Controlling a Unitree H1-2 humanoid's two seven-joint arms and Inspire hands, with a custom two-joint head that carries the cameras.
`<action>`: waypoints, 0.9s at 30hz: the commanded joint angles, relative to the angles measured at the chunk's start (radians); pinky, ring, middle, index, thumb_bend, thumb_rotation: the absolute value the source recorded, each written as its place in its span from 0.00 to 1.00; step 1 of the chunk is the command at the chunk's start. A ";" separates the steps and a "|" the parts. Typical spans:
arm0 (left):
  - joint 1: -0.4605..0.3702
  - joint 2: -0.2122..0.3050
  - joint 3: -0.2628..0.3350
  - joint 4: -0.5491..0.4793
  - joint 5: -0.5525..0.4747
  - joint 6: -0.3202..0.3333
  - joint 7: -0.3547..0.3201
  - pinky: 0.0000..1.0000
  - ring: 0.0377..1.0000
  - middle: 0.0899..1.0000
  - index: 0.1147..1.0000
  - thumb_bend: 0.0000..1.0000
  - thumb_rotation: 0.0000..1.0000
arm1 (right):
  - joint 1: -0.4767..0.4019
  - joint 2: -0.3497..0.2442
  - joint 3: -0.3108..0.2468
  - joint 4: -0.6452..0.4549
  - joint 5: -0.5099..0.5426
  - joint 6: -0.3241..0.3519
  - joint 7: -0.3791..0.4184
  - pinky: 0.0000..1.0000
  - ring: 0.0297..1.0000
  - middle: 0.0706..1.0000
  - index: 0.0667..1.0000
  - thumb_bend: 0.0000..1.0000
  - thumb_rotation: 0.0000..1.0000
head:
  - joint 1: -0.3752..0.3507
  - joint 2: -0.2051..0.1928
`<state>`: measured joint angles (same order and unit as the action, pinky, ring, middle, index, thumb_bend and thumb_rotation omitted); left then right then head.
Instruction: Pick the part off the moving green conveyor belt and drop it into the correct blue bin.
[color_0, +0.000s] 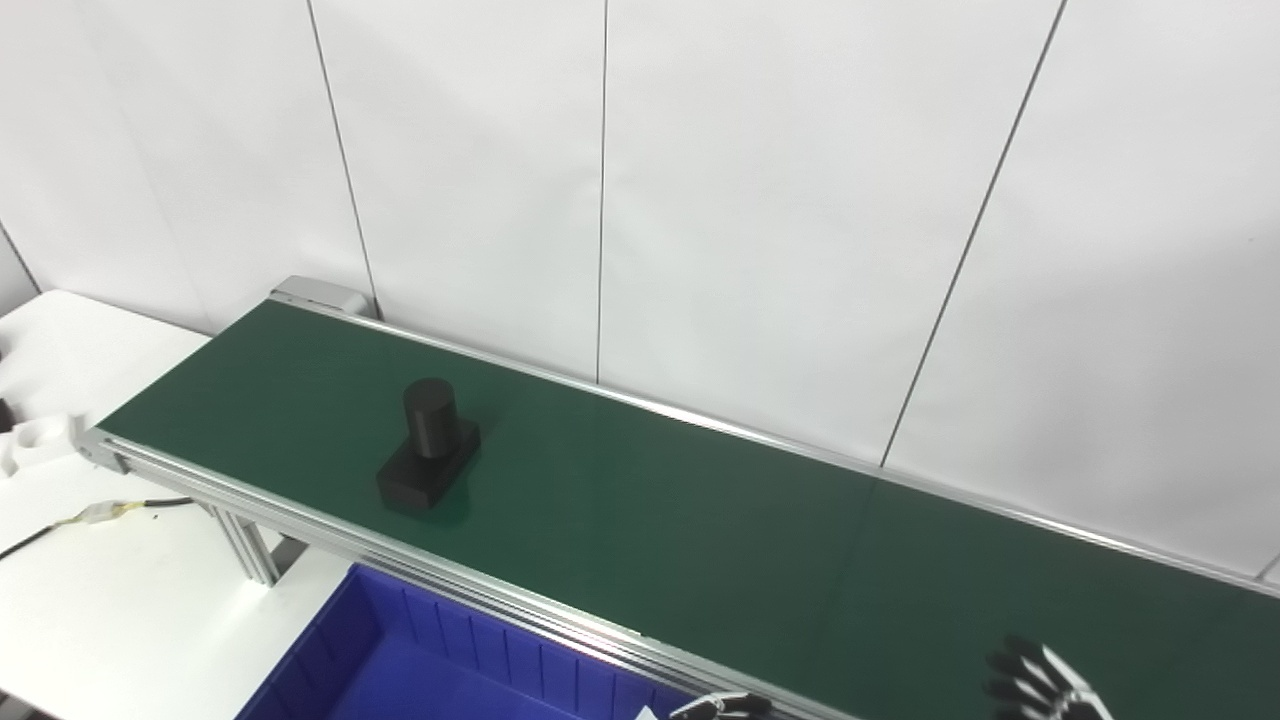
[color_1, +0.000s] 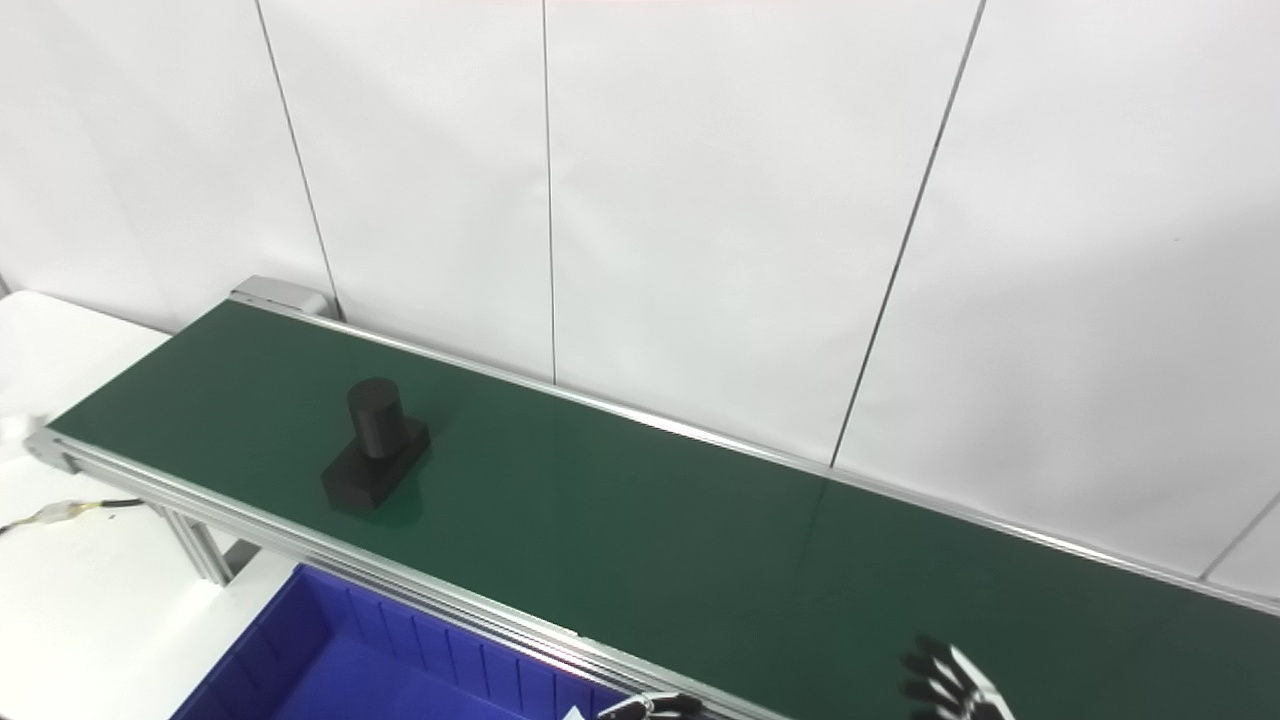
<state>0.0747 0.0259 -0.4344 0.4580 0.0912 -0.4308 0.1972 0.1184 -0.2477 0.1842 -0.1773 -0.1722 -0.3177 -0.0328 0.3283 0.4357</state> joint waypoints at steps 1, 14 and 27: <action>-0.010 -0.003 -0.002 -0.036 -0.005 -0.039 0.003 0.64 0.68 0.73 0.76 0.91 0.59 | -0.044 0.008 -0.018 -0.062 -0.001 0.053 0.027 0.66 0.76 0.81 0.85 0.54 0.72 | -0.003 0.003; 0.015 0.009 -0.008 -0.079 0.000 -0.039 0.004 0.64 0.68 0.73 0.76 0.92 0.60 | -0.227 0.046 -0.007 -0.086 -0.042 0.197 0.137 0.67 0.78 0.82 0.86 0.58 0.71 | -0.009 0.006; 0.045 0.022 -0.011 -0.108 -0.013 -0.039 -0.013 0.65 0.70 0.74 0.76 0.92 0.59 | -0.358 0.105 0.032 -0.010 -0.088 0.258 0.199 0.70 0.78 0.81 0.83 0.55 0.35 | -0.014 0.008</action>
<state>0.1281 0.0478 -0.4444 0.3881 0.0801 -0.4308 0.1916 -0.1925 -0.1532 0.2184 -0.1826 -0.2755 -0.0692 0.1606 0.3145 0.4418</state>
